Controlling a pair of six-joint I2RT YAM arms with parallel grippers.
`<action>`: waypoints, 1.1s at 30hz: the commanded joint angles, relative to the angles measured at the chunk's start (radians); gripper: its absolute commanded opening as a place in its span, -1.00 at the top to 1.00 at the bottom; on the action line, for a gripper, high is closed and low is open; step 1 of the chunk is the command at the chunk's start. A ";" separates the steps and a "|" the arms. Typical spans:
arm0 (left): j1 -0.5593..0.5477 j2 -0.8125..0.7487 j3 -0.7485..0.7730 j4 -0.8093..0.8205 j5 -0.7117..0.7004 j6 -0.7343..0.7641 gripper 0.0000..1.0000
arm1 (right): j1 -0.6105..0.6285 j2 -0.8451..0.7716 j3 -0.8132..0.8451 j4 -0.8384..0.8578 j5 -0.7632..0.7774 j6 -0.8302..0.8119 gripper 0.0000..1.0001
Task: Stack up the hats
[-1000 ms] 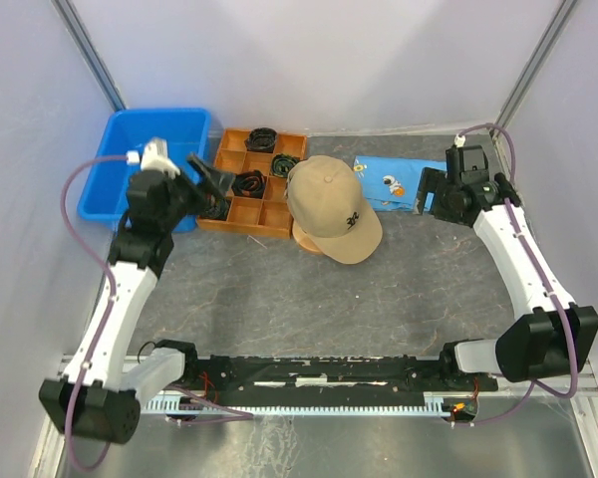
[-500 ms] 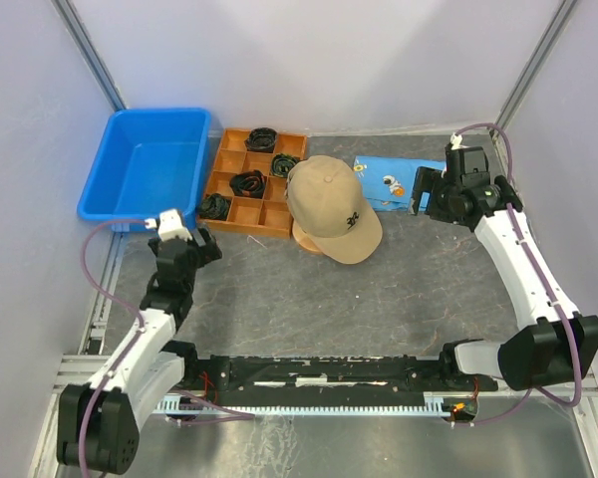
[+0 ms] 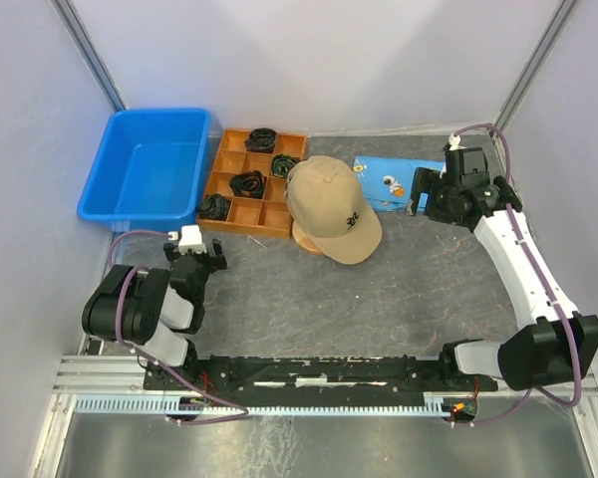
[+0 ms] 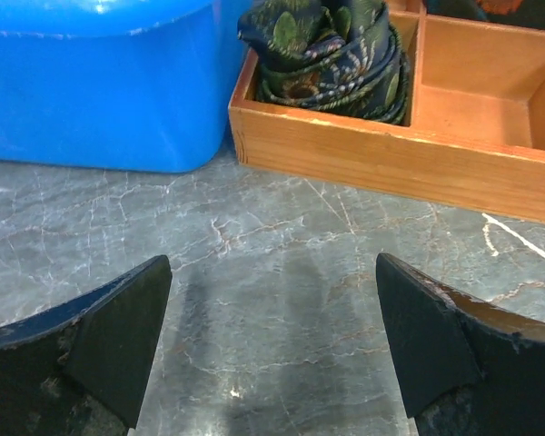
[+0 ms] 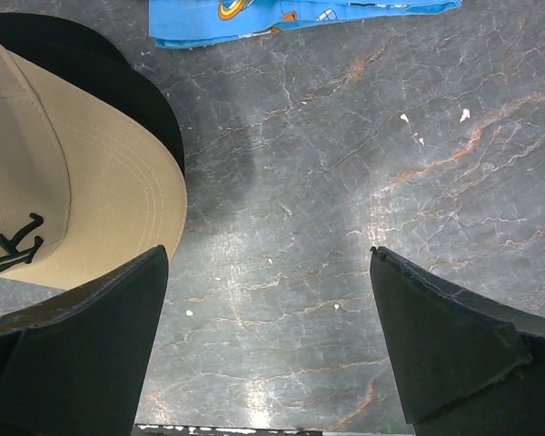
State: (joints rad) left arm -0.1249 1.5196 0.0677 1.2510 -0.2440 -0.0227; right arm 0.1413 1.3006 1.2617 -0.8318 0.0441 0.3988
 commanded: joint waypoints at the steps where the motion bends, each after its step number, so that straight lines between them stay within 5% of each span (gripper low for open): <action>1: 0.024 -0.026 -0.008 0.218 0.120 0.086 -0.99 | 0.001 0.002 -0.010 0.047 0.016 -0.004 -0.99; 4: 0.027 0.013 0.000 0.265 0.164 0.105 -0.98 | 0.001 0.013 -0.069 0.106 0.116 -0.002 -0.98; 12: 0.042 -0.004 0.121 0.009 0.122 0.075 -0.98 | 0.000 0.093 -0.251 0.369 0.363 -0.206 -0.98; 16: 0.041 -0.005 0.122 0.009 0.122 0.074 -0.98 | -0.019 0.166 -0.288 0.479 0.361 -0.265 -0.98; 22: 0.043 -0.001 0.153 -0.042 0.032 0.034 -0.98 | -0.049 0.137 -0.576 1.084 0.231 -0.380 -0.98; 27: 0.044 -0.001 0.153 -0.042 0.030 0.033 -0.98 | -0.075 0.200 -0.750 1.416 0.141 -0.359 -0.98; 31: 0.044 -0.001 0.153 -0.043 0.031 0.031 -0.98 | -0.077 0.232 -1.000 1.948 0.221 -0.329 -0.98; 33: 0.047 0.000 0.153 -0.042 0.031 0.031 -0.98 | -0.077 0.200 -0.912 1.713 0.153 -0.351 -0.98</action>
State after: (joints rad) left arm -0.0845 1.5249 0.1993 1.1774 -0.1856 0.0204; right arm 0.0692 1.5055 0.3126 0.7177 0.2375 0.0795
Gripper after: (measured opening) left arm 0.991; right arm 0.990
